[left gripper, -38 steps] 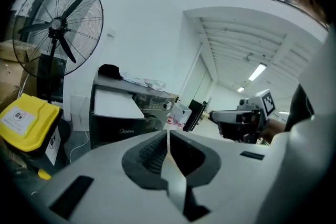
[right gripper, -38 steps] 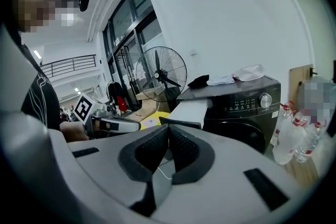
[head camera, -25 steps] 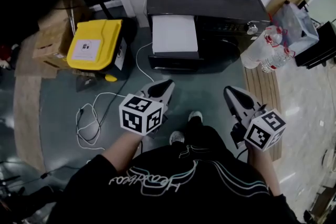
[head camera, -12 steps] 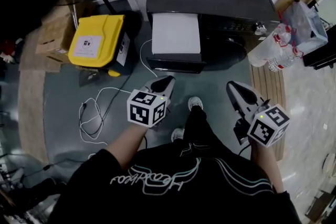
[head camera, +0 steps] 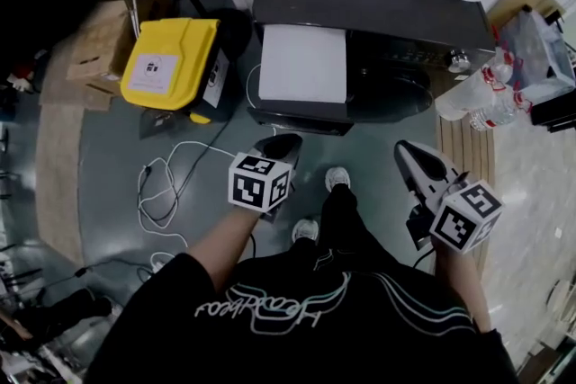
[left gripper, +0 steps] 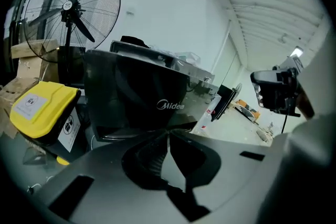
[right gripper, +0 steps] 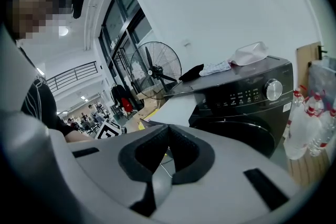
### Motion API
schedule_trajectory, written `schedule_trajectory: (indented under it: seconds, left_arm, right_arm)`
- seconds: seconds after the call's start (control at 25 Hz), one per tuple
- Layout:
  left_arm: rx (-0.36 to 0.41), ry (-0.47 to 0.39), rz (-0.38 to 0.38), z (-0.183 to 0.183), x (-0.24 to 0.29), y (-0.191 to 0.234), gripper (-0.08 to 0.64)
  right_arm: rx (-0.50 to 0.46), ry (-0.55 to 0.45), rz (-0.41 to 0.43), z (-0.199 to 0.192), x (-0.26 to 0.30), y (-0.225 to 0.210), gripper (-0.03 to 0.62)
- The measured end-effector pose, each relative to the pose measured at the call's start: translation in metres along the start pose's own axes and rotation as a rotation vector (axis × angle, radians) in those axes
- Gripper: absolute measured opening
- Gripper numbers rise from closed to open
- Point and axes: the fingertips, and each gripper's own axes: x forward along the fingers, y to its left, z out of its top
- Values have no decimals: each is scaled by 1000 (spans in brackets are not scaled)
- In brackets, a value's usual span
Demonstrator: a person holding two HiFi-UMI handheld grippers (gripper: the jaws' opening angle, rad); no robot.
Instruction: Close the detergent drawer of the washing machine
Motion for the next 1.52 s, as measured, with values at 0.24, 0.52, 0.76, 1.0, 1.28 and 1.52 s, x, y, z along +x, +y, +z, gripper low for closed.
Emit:
schedule_trajectory:
  seconds: [0.24, 0.52, 0.76, 1.0, 1.28, 1.52]
  left_arm:
    - [-17, 7, 40, -5, 17, 9, 35]
    - [-18, -2, 63, -2, 29, 19, 35]
    - [-13, -8, 67, 2, 32, 22, 35]
    - [7, -15, 80, 1, 31, 22, 34]
    - [-11, -6, 73, 2, 30, 22, 31]
    - [-21, -10, 70, 5, 29, 22, 28]
  right_arm:
    - [11, 25, 26, 1, 14, -17, 28]
    - [14, 42, 50, 4, 31, -26, 28]
    - [32, 53, 46, -1, 34, -31, 28]
    - [41, 51, 39, -2, 35, -35, 28]
    - [38, 63, 32, 3, 33, -37, 28]
    - [36, 77, 26, 3, 37, -41, 28]
